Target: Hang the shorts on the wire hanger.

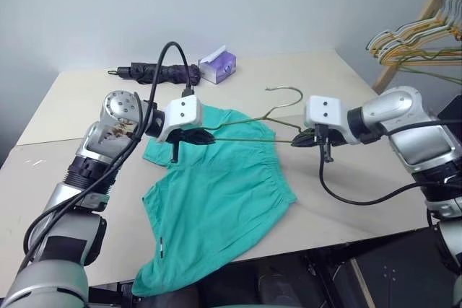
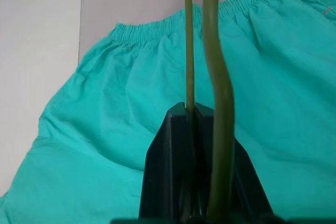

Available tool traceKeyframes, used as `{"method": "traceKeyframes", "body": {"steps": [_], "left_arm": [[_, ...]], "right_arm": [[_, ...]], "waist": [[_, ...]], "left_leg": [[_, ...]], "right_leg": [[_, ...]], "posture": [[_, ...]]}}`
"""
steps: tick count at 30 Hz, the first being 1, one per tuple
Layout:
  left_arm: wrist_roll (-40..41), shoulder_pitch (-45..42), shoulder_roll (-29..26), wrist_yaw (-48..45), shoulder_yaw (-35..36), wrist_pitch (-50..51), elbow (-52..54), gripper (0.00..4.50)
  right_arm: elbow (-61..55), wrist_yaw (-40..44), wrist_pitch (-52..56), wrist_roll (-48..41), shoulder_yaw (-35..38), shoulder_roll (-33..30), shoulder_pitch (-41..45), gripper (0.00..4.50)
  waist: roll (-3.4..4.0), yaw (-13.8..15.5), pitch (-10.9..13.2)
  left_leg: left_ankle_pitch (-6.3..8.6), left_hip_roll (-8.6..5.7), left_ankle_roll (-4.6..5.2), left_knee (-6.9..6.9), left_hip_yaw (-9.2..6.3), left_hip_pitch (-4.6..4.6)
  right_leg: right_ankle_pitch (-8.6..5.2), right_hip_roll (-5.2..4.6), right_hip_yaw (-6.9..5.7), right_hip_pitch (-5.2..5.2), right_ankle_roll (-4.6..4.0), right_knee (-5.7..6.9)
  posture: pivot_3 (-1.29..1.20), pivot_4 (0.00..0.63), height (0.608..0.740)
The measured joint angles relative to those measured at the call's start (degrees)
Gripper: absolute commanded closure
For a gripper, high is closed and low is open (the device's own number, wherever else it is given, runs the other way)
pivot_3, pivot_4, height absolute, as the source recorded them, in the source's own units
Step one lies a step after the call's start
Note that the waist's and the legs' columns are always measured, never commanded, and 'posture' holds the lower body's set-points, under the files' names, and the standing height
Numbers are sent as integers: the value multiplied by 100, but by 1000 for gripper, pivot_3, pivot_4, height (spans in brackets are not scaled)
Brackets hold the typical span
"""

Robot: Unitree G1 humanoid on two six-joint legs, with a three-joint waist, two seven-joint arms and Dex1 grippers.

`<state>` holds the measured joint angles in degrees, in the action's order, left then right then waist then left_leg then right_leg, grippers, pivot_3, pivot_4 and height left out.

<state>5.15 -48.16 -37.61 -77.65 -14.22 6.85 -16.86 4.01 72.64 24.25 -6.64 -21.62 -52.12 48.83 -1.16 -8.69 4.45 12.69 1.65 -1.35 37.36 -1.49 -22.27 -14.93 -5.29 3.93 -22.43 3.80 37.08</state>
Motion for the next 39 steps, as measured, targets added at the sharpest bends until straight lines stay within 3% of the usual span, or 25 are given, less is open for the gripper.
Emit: {"method": "traceKeyframes", "body": {"steps": [6, 12, 13, 21, 26, 32, 39], "left_arm": [[322, 20, 36, -190, 249, -476, -219, 2111], [668, 124, -171, -106, 848, -387, -360, 178], [767, 171, -229, -104, 949, -265, -316, 23], [2441, 844, -826, -559, 1816, 1668, 841, 23], [3024, 1293, -1233, -685, 2060, 2373, 1691, 23], [3175, 1477, -1239, -612, 2087, 2477, 2002, 23], [3197, 1476, -1239, -548, 2060, 2485, 2062, 23]], "right_arm": [[-156, 203, 23, -170, 311, -102, -338, 4500], [-633, 237, 861, -681, 1093, -718, -1424, 4500], [-693, 243, 1045, -798, 1223, -817, -1606, 4500], [-909, 66, 3294, -1960, 2307, -1138, -2650, 4500], [-521, -130, 4748, -2640, 2874, -1126, -3486, 4500], [-207, -486, 4936, -2797, 2974, -874, -4028, 4500], [-52, -669, 4936, -2929, 2974, -681, -3999, 4500]], "waist": [[0, 26, 0], [-1, 110, 2], [-1, 131, 3], [-4, 192, 6], [-9, 315, 12], [-11, 383, 13], [-11, 403, 13]], "left_leg": [[1, 0, 2, 0, -1, -3], [5, 1, 7, -1, 2, -1], [5, 2, 7, -1, 3, 0], [6, 5, 8, -1, 4, 2], [14, 6, 20, -3, 13, 12], [15, 8, 21, -3, 15, 13], [20, 8, 29, -3, 17, 10]], "right_leg": [[0, -1, -1, 1, 1, -3], [-1, 0, 0, 2, 2, -4], [-1, 1, 0, 2, 1, -4], [-2, 2, 0, 6, 3, -7], [-4, 3, 3, 17, 3, -15], [-11, 8, 3, 18, 16, -20], [-9, 9, 5, 18, 13, -31]], "posture": [[-73, 47, 740], [-68, 64, 740], [-67, 64, 740], [-55, 76, 740], [-45, 81, 740], [-48, 76, 740], [-50, 74, 740]]}}
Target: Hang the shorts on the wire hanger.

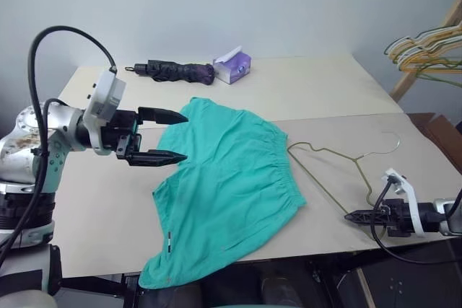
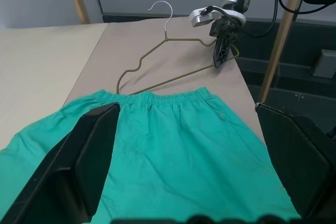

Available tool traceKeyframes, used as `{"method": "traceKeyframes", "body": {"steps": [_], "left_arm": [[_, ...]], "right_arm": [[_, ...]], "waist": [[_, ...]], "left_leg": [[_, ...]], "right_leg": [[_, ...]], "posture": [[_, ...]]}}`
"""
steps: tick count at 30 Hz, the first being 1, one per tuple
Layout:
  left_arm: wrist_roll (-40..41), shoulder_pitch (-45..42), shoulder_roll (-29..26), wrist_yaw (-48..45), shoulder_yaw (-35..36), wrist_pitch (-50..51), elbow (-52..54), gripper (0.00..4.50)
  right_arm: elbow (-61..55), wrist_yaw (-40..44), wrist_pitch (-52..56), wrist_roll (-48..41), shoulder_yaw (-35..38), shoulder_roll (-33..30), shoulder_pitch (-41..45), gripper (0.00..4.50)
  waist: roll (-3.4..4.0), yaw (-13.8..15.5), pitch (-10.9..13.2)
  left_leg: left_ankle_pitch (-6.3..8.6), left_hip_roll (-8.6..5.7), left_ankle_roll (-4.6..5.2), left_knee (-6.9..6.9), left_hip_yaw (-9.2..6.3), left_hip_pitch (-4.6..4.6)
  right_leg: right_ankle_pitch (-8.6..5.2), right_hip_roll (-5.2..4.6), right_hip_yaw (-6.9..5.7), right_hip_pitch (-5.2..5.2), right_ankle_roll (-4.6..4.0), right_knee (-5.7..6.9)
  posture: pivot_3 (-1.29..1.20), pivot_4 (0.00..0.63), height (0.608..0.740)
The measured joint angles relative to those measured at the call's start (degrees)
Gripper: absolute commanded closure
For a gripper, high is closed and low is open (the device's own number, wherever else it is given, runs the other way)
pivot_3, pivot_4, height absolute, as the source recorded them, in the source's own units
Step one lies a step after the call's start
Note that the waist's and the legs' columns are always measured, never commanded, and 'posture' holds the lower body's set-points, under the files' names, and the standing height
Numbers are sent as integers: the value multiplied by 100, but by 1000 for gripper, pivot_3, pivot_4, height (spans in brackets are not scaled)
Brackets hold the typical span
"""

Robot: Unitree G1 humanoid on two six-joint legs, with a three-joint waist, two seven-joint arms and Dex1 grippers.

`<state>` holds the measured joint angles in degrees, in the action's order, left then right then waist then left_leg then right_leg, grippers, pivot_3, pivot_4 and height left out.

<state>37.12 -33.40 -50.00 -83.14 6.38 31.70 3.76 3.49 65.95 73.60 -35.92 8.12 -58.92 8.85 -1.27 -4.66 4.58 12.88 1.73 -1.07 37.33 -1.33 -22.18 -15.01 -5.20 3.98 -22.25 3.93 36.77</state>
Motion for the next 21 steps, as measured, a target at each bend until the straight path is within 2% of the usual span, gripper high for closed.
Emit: {"method": "traceKeyframes", "body": {"steps": [10, 21], "left_arm": [[1, -1, -4, 50, -33, 1, 4, 23], [0, 41, -76, 98, -30, -17, 115, 23]], "right_arm": [[42, 57, -12, -147, -75, 49, 212, 4500], [757, 314, -580, 262, -1225, 56, 1250, 4500]], "waist": [[-4, 86, 3], [-8, 83, 8]], "left_leg": [[1, 0, 1, 0, 0, -3], [2, 3, 1, -4, 2, 0]], "right_leg": [[-2, 0, -1, 0, 3, -5], [-6, 3, -1, -1, 10, -7]], "posture": [[-29, 80, 740], [4, 74, 740]]}}
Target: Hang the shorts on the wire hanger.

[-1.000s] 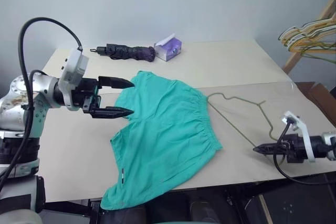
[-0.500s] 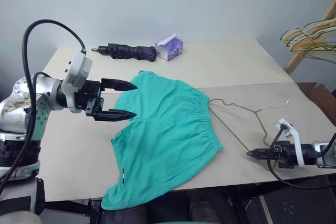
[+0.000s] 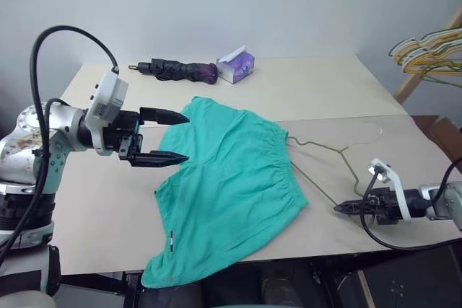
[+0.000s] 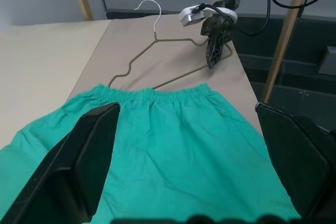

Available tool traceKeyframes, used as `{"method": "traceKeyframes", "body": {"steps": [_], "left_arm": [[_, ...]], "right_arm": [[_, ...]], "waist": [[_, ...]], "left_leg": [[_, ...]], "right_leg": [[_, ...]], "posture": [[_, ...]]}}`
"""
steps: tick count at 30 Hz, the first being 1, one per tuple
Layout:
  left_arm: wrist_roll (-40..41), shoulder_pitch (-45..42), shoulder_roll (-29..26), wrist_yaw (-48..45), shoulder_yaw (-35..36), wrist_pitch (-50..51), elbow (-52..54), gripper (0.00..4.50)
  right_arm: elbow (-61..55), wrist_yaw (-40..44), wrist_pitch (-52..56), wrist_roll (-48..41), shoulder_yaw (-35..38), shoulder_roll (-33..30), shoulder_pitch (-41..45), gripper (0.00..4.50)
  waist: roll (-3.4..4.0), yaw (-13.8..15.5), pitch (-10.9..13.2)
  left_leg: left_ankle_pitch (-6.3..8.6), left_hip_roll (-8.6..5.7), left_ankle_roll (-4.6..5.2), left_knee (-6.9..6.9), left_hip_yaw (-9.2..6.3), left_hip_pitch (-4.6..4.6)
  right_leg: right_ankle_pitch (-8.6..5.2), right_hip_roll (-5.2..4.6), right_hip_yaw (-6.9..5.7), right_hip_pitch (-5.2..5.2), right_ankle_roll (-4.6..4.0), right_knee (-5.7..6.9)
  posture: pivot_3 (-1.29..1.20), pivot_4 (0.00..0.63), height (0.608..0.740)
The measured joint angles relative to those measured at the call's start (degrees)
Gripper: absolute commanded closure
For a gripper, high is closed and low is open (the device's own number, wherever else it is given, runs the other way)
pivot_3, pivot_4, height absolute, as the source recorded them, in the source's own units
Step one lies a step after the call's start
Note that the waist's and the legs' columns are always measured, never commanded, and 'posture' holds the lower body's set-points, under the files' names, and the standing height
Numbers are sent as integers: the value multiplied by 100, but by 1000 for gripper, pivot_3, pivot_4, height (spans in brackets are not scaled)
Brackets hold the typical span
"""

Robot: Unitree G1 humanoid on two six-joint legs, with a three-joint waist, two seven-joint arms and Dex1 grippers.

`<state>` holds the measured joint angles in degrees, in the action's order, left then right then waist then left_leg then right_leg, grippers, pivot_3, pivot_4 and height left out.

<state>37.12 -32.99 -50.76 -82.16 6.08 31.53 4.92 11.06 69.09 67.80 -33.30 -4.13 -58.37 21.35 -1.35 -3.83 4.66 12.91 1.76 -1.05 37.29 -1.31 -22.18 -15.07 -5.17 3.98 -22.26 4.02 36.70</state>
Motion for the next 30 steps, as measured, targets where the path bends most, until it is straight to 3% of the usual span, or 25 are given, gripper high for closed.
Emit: {"method": "traceKeyframes", "body": {"steps": [12, 18, 30], "left_arm": [[-4, 151, -106, 10, 5, -55, 26, 23], [-16, 160, -71, 97, 0, -145, 58, 23], [-50, 162, -79, 107, 0, -161, 55, 23]], "right_arm": [[874, 1033, -642, 608, -1095, 89, 937, 4500], [1977, 881, -908, 1120, -1291, 832, 1638, 4500], [2602, 809, -1183, 1460, -1118, 1161, 1960, 4500]], "waist": [[0, 139, 6], [-2, 153, 8], [-2, 262, 12]], "left_leg": [[1, 0, 1, -3, 2, -1], [1, 1, 1, -6, 1, -3], [2, 0, 0, -6, 2, -5]], "right_leg": [[7, 0, -1, -5, -11, 2], [13, 2, -2, -7, -22, 1], [13, 1, -3, -9, -23, 3]], "posture": [[43, 68, 740], [60, 68, 740], [45, 72, 740]]}}
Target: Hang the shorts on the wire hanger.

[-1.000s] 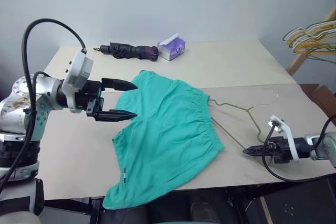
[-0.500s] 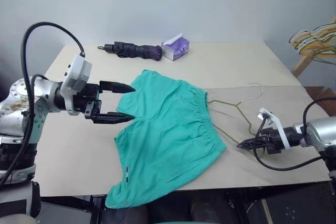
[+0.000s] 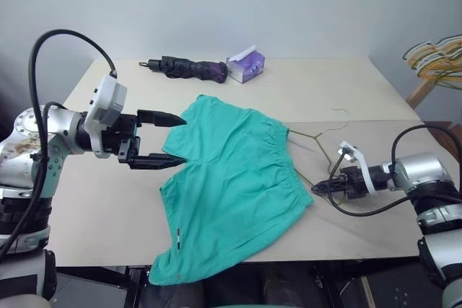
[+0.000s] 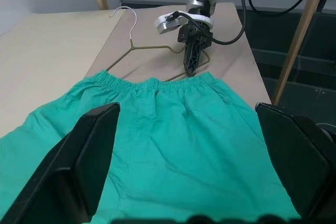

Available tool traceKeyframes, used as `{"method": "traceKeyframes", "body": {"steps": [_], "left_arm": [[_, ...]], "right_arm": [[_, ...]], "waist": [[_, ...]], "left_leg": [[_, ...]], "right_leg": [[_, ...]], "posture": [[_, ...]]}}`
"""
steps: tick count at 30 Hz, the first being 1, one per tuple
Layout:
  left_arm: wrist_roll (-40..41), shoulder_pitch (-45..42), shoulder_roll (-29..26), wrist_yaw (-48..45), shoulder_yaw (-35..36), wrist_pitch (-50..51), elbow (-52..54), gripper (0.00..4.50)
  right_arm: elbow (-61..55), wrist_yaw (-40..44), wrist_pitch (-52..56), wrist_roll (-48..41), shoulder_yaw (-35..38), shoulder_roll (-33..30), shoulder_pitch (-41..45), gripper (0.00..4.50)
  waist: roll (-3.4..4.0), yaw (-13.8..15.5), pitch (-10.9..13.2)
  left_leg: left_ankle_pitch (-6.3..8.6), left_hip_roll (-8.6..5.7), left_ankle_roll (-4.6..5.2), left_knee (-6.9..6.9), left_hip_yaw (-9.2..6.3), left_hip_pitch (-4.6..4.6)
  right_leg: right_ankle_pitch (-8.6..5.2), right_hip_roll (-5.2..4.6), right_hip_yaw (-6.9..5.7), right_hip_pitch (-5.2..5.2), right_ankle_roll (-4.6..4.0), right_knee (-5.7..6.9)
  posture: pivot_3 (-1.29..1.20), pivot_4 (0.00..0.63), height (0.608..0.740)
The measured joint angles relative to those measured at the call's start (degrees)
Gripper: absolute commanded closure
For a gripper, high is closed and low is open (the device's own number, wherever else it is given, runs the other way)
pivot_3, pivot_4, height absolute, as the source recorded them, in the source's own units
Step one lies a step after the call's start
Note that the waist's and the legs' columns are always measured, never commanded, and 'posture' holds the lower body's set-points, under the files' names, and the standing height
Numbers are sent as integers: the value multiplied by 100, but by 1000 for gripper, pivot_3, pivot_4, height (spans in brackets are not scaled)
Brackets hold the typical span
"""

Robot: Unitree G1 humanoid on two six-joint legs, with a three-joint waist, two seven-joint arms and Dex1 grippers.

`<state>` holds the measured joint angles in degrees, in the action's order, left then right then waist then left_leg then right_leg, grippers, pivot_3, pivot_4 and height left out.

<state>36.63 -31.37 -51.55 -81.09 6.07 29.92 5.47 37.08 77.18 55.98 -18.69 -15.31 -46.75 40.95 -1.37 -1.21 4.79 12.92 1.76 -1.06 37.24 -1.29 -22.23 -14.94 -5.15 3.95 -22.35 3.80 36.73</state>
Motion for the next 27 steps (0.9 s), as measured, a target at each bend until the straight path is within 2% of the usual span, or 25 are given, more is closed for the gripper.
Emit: {"method": "traceKeyframes", "body": {"steps": [4, 8, 12, 16, 20, 27], "left_arm": [[-98, -39, 31, -16, -64, -154, -103, 23], [-530, -442, 194, -56, -309, -630, -669, 23], [-1119, -1112, 509, 26, -589, -1362, -1418, 23], [-1706, -1732, 995, 305, -788, -2109, -2235, 23], [-2096, -2220, 1334, 361, -965, -2915, -3008, 23], [-2783, -2819, 1645, -474, -1492, -4920, -4625, 23]], "right_arm": [[-687, -509, -442, 169, 380, -188, -237, 4500], [-2503, -1792, -1606, 967, 584, -403, -878, 4500], [-3818, -2485, -2270, 1643, 548, -524, -1143, 4500], [-4771, -2686, -2561, 2186, 370, -676, -1247, 4500], [-5416, -2601, -2524, 2366, 242, -692, -1216, 4500], [-6024, -2184, -2211, 2403, 207, -786, -1005, 4500]], "waist": [[3, 18, 3], [4, 18, 3], [4, -8, 3], [3, -62, 2], [0, -153, 0], [0, -322, -4]], "left_leg": [[0, 1, 0, -2, -1, -4], [0, 1, -1, -1, 3, -9], [0, 1, -2, 0, 3, -9], [0, 0, -2, 3, 1, -17], [0, 0, -2, 5, -1, -19], [-1, 2, -2, 6, -2, -16]], "right_leg": [[-1, 1, 0, -4, 1, -2], [-3, 1, -1, -13, 5, 1], [-1, 1, 0, -12, 3, 1], [0, 0, -1, -13, 1, -5], [0, 1, -1, -14, 0, -4], [1, 3, -2, -15, -1, 1]], "posture": [[-3, 68, 740], [-42, 61, 740], [-61, 53, 740], [-88, 39, 740], [-97, 27, 740], [-105, 16, 740]]}}
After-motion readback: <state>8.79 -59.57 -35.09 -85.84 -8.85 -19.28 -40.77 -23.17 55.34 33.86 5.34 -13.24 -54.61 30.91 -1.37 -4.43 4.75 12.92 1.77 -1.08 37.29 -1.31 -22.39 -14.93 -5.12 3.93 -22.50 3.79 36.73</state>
